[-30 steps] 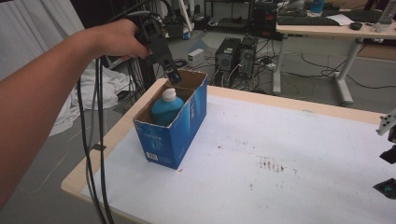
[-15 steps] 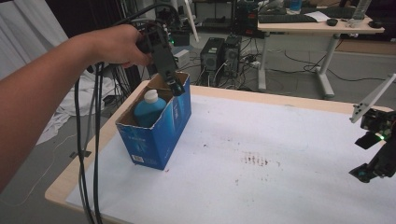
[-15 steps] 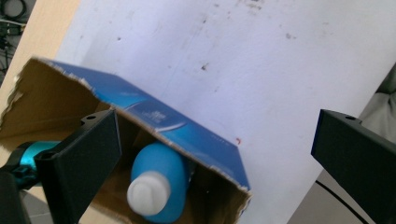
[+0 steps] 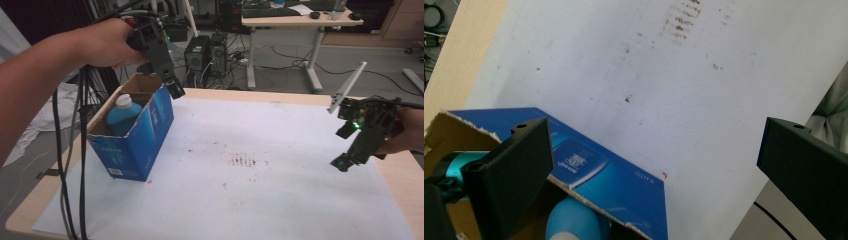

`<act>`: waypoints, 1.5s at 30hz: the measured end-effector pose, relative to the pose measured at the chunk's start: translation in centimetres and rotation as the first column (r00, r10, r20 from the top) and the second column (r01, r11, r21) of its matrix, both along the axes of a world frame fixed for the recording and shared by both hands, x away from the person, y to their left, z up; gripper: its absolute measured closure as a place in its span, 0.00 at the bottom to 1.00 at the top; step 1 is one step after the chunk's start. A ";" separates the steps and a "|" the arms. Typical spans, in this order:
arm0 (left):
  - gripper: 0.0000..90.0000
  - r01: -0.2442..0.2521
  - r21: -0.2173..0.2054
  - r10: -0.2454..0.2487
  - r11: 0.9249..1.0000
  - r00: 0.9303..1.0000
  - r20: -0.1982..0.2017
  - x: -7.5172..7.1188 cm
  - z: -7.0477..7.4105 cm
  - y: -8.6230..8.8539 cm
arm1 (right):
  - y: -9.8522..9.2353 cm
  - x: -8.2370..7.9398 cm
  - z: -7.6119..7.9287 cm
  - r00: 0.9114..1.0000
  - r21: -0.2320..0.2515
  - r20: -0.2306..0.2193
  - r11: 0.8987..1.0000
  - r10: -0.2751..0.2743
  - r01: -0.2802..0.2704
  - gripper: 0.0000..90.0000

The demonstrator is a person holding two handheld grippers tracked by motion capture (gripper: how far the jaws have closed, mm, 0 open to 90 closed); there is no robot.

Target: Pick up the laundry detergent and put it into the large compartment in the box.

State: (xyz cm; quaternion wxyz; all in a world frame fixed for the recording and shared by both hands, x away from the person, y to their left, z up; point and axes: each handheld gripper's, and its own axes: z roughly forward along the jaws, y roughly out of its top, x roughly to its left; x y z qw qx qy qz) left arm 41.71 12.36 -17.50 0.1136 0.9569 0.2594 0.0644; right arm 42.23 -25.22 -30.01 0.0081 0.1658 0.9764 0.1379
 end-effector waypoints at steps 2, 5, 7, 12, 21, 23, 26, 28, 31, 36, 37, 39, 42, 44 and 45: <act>0.02 -0.002 0.002 0.002 1.000 1.000 -0.001 0.1 -0.1 -0.3 | 0.0 0.0 0.0 1.000 0.000 0.002 1.000 0.004 -0.004 0.03; 0.02 -0.025 -0.002 0.025 1.000 1.000 0.013 0.5 -0.4 -1.2 | 0.1 0.1 -0.1 1.000 0.004 0.001 1.000 0.005 -0.005 0.03; 0.02 -0.025 -0.008 0.025 1.000 1.000 0.009 0.9 -0.6 -1.8 | 0.2 0.2 -0.1 1.000 -0.002 -0.002 1.000 0.002 -0.002 0.03; 0.02 0.012 -0.020 -0.013 1.000 1.000 -0.022 1.6 -1.4 -3.1 | 0.4 0.2 -0.2 1.000 0.001 0.002 1.000 0.011 -0.011 0.03; 0.02 0.038 -0.027 -0.039 0.999 0.999 -0.006 2.4 -3.1 -5.0 | 0.3 0.1 -0.1 1.000 0.000 0.002 1.000 0.006 -0.006 0.03; 0.02 0.055 -0.020 -0.055 0.998 0.998 -0.006 2.6 -3.8 -5.8 | 0.5 0.1 -0.1 1.000 -0.001 0.003 1.000 0.007 -0.007 0.03; 0.02 0.077 -0.012 -0.077 0.997 0.997 -0.012 2.7 -4.4 -6.7 | 0.6 0.1 -0.2 1.000 -0.008 -0.002 1.000 0.012 -0.012 0.03; 0.02 0.092 -0.014 -0.092 0.996 0.996 -0.020 2.8 -4.7 -7.2 | 0.6 0.1 -0.2 1.000 -0.004 0.000 1.000 0.014 -0.014 0.03; 0.02 0.099 -0.014 -0.099 0.995 0.995 -0.023 2.9 -5.1 -7.8 | 0.5 0.2 -0.2 1.000 -0.005 0.002 1.000 0.014 -0.014 0.03; 0.02 0.105 -0.008 -0.105 0.994 0.994 -0.029 3.2 -5.9 -8.7 | 0.5 0.2 -0.2 1.000 -0.004 0.000 1.000 0.004 -0.004 0.03; 0.02 0.108 -0.006 -0.108 0.994 0.993 -0.036 3.3 -6.1 -8.8 | 0.5 0.2 -0.2 1.000 -0.002 -0.001 1.000 0.008 -0.008 0.03; 0.02 0.114 -0.006 -0.114 0.993 0.993 -0.042 3.3 -6.4 -9.1 | 0.5 0.3 -0.3 1.000 0.000 0.002 1.000 0.008 -0.008 0.03; 0.02 0.126 -0.006 -0.126 0.992 0.990 -0.056 3.4 -7.0 -9.5 | 0.5 0.3 -0.3 1.000 0.001 0.000 1.000 0.008 -0.008 0.03; 0.02 0.125 -0.005 -0.125 0.992 0.990 -0.060 3.5 -7.4 -9.7 | 0.5 0.3 -0.4 1.000 0.002 0.000 1.000 0.009 -0.009 0.03; 0.02 0.126 -0.011 -0.126 0.992 0.990 -0.062 3.5 -7.7 -9.8 | 0.5 0.3 -0.4 1.000 0.002 -0.001 1.000 0.008 -0.008 0.03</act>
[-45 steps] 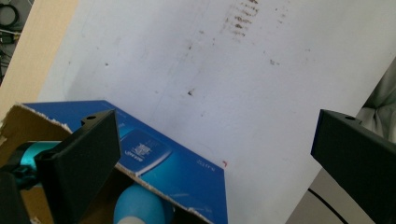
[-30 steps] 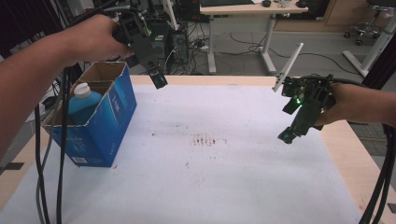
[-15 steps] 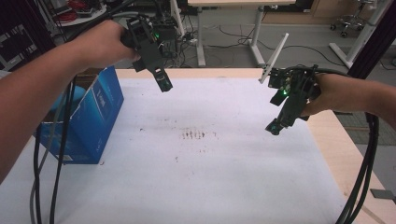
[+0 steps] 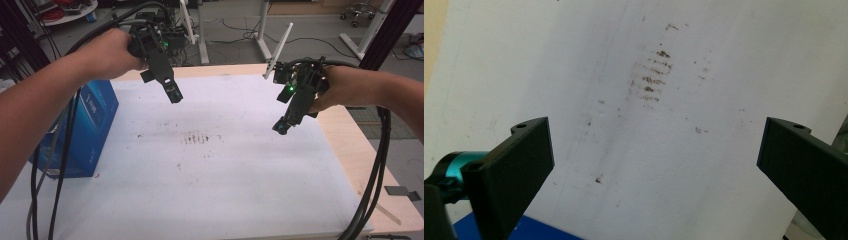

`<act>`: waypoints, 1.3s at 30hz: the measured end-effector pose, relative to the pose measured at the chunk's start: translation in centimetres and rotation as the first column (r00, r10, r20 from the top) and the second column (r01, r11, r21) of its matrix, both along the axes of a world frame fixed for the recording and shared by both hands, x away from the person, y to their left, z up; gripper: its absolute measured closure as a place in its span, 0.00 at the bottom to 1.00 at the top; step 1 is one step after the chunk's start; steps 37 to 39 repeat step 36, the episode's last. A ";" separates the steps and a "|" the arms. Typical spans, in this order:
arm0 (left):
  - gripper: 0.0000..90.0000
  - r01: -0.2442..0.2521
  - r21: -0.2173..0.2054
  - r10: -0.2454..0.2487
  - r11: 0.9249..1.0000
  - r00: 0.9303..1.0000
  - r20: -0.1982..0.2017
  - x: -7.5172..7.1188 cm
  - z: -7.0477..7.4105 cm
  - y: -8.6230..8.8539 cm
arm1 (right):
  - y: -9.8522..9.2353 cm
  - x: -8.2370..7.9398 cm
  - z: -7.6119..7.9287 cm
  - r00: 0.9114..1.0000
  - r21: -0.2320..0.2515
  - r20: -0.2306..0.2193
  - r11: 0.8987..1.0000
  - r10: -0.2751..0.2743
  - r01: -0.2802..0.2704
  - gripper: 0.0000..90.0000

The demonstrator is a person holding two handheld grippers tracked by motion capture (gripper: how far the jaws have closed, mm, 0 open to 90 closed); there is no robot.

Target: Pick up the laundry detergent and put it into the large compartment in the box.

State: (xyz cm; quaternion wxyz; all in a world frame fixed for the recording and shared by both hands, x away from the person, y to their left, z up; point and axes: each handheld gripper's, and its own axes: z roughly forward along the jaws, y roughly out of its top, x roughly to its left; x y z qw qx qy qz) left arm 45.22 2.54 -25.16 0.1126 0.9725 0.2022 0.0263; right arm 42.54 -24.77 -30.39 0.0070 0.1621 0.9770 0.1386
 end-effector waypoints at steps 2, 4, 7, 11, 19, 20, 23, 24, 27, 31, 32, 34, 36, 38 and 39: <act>0.02 0.003 -0.002 -0.003 1.000 1.000 -0.005 0.0 -0.3 -0.2 | -0.1 0.0 0.0 1.000 -0.002 -0.002 1.000 -0.003 0.003 0.03; 0.02 0.011 0.003 -0.011 1.000 1.000 -0.011 0.1 -0.6 -0.4 | -0.2 0.0 0.0 1.000 -0.002 -0.001 1.000 -0.005 0.005 0.03; 0.02 0.018 0.005 -0.018 1.000 1.000 -0.014 0.0 -1.0 -0.7 | -0.2 0.0 -0.1 1.000 -0.004 -0.004 1.000 -0.008 0.008 0.03; 0.02 0.021 0.000 -0.021 1.000 1.000 -0.017 -0.1 -1.3 -0.8 | -0.2 0.0 -0.2 1.000 -0.001 -0.006 1.000 -0.007 0.007 0.03; 0.02 0.020 -0.003 -0.020 1.000 0.999 -0.037 0.0 -2.2 -0.9 | -0.2 0.0 -0.3 1.000 -0.002 -0.009 1.000 -0.004 0.004 0.03; 0.02 0.019 -0.003 -0.020 1.000 0.999 -0.037 0.0 -2.3 -0.9 | -0.2 0.1 -0.3 1.000 0.000 -0.010 1.000 -0.006 0.006 0.03; 0.02 0.019 -0.002 -0.019 1.000 0.999 -0.037 0.0 -2.5 -0.9 | -0.2 0.1 -0.5 1.000 0.000 -0.011 1.000 -0.008 0.008 0.03; 0.02 0.017 -0.003 -0.017 1.000 0.999 -0.039 0.0 -2.5 -0.8 | -0.2 0.1 -0.5 1.000 0.002 -0.013 1.000 -0.006 0.006 0.03; 0.02 0.018 0.001 -0.018 1.000 0.999 -0.042 0.0 -2.6 -0.8 | -0.3 0.1 -0.6 1.000 0.001 -0.015 1.000 -0.008 0.008 0.03; 0.02 0.018 -0.003 -0.018 1.000 0.999 -0.040 -0.1 -2.6 -0.8 | -0.2 0.1 -0.6 1.000 0.005 -0.013 1.000 -0.008 0.008 0.03; 0.02 0.018 -0.005 -0.018 1.000 0.999 -0.039 -0.1 -2.6 -0.8 | -0.2 0.1 -0.6 1.000 0.004 -0.013 1.000 -0.009 0.009 0.03; 0.02 0.016 -0.008 -0.016 1.000 0.999 -0.039 -0.1 -2.5 -0.8 | -0.2 0.1 -0.6 1.000 0.002 -0.012 1.000 -0.006 0.006 0.03; 0.02 0.017 -0.007 -0.017 1.000 0.999 -0.038 -0.1 -2.5 -0.7 | -0.2 0.0 -0.6 1.000 0.005 -0.013 1.000 -0.011 0.011 0.03; 0.02 0.017 -0.007 -0.017 1.000 0.999 -0.038 -0.1 -2.5 -0.7 | -0.2 0.0 -0.6 1.000 0.005 -0.013 1.000 -0.011 0.011 0.03; 0.02 0.017 -0.007 -0.017 1.000 0.999 -0.038 -0.1 -2.5 -0.7 | -0.2 0.0 -0.6 1.000 0.005 -0.013 1.000 -0.011 0.011 0.03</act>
